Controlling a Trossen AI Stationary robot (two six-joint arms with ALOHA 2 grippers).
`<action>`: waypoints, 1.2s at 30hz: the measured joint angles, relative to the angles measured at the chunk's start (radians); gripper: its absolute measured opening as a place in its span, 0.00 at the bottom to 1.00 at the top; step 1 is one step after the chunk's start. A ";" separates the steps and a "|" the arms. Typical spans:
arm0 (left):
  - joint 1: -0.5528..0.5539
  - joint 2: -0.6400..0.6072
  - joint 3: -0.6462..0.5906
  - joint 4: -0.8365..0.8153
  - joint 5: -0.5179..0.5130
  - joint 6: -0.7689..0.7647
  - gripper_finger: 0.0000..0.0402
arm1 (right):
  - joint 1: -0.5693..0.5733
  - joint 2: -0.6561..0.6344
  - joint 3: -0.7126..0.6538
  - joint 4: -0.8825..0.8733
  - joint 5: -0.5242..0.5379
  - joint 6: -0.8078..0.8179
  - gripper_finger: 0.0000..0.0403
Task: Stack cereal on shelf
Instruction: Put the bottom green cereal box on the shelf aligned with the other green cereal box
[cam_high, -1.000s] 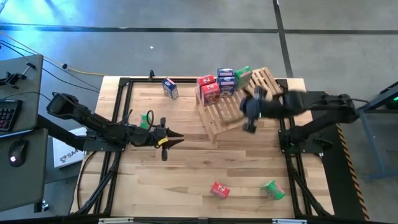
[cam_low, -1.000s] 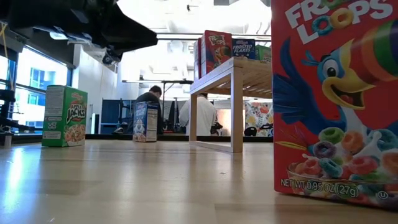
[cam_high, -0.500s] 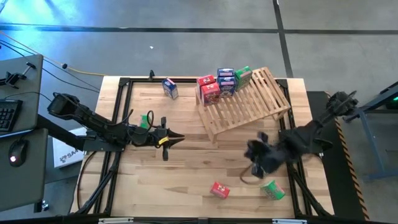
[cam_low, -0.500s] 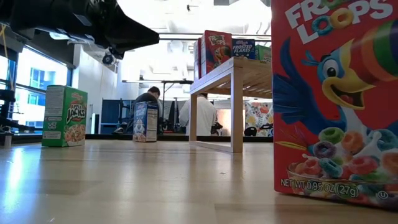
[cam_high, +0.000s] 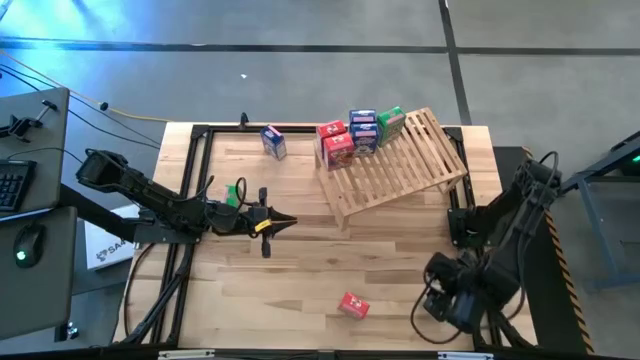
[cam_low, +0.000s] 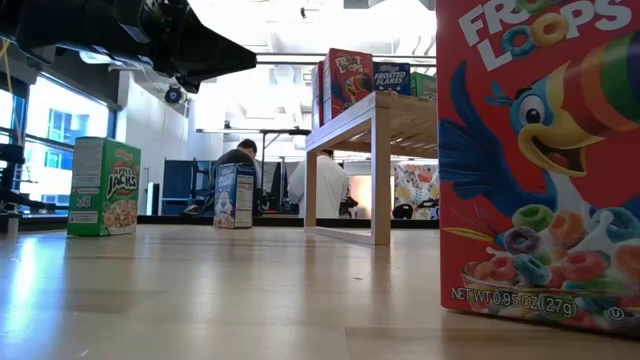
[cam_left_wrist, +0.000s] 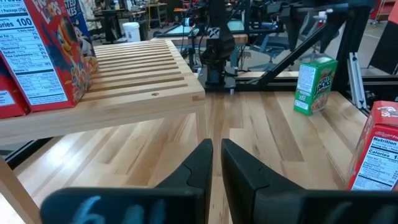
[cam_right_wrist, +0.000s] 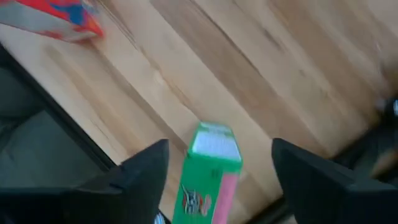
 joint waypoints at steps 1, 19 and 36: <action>0.000 0.000 0.000 0.000 0.000 0.000 0.06 | 0.007 0.019 0.012 -0.008 -0.016 0.023 0.69; 0.000 0.000 0.000 -0.002 0.001 0.019 0.06 | 0.047 0.152 0.010 0.020 -0.149 0.154 0.71; 0.000 0.000 0.000 -0.016 0.002 0.052 0.05 | -0.018 0.160 -0.059 0.121 -0.203 0.017 0.45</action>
